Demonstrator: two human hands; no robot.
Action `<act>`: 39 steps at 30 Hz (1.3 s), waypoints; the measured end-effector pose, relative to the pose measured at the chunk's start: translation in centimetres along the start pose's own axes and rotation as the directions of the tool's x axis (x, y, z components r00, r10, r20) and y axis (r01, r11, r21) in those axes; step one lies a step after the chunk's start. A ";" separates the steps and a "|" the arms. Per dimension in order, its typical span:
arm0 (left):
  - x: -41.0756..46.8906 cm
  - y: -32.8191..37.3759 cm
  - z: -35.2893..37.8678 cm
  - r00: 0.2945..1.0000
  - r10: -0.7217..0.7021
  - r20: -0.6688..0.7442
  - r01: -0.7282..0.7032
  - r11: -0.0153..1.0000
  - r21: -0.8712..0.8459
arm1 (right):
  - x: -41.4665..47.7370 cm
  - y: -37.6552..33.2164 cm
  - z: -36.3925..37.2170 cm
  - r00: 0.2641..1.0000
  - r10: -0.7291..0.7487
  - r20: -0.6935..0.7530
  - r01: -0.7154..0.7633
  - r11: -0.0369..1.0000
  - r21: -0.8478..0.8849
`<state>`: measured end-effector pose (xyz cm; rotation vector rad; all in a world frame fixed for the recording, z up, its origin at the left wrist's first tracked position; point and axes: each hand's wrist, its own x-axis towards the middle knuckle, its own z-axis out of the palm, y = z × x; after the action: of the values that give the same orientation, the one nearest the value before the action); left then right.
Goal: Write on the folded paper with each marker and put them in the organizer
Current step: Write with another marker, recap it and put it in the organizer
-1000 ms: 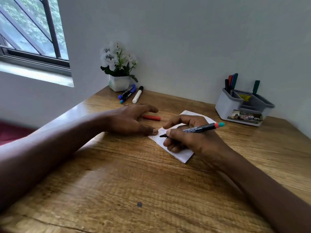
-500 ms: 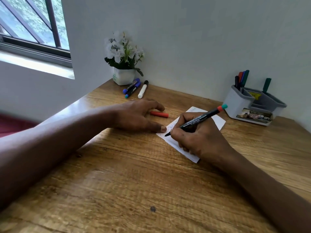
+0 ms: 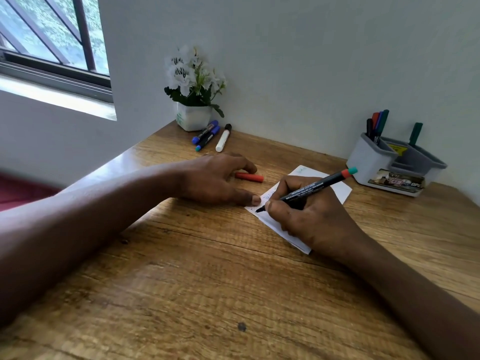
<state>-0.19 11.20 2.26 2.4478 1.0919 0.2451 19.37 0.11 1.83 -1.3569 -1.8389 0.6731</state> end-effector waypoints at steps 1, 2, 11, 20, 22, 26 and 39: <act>0.0 0.0 0.0 1.000 0.002 0.001 -0.002 1.000 0.001 | 0.0 0.0 0.0 1.000 0.004 0.011 -0.004 1.000 -0.010; 0.0 0.0 0.0 1.000 0.004 0.001 -0.004 1.000 0.002 | 0.1 0.0 0.0 1.000 0.009 0.016 -0.008 1.000 -0.014; 0.2 -0.3 0.1 1.000 0.007 -0.008 -0.007 1.000 0.010 | 0.1 -0.2 -0.1 1.000 -0.002 -0.026 0.001 0.999 -0.032; 0.3 -0.5 0.1 1.000 0.007 0.011 -0.007 1.000 0.005 | 0.1 -0.1 -0.2 1.000 0.016 -0.022 -0.016 1.000 0.010; 0.3 -0.5 0.1 1.000 0.001 0.010 -0.001 1.000 0.004 | 0.1 -0.1 -0.2 1.000 0.015 -0.011 -0.015 1.000 0.003; 0.4 -0.5 0.2 1.000 -0.002 0.006 0.002 1.000 0.008 | 0.2 -0.1 -0.3 1.000 0.024 -0.018 -0.024 1.000 0.008; 0.2 -0.2 0.1 1.000 -0.003 -0.003 0.003 1.000 0.008 | 0.2 0.0 0.1 0.997 0.042 -0.064 -0.041 0.999 0.005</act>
<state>-0.16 11.40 2.05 2.4534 1.0999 0.2432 19.27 0.27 1.84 -1.4018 -1.7620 0.6467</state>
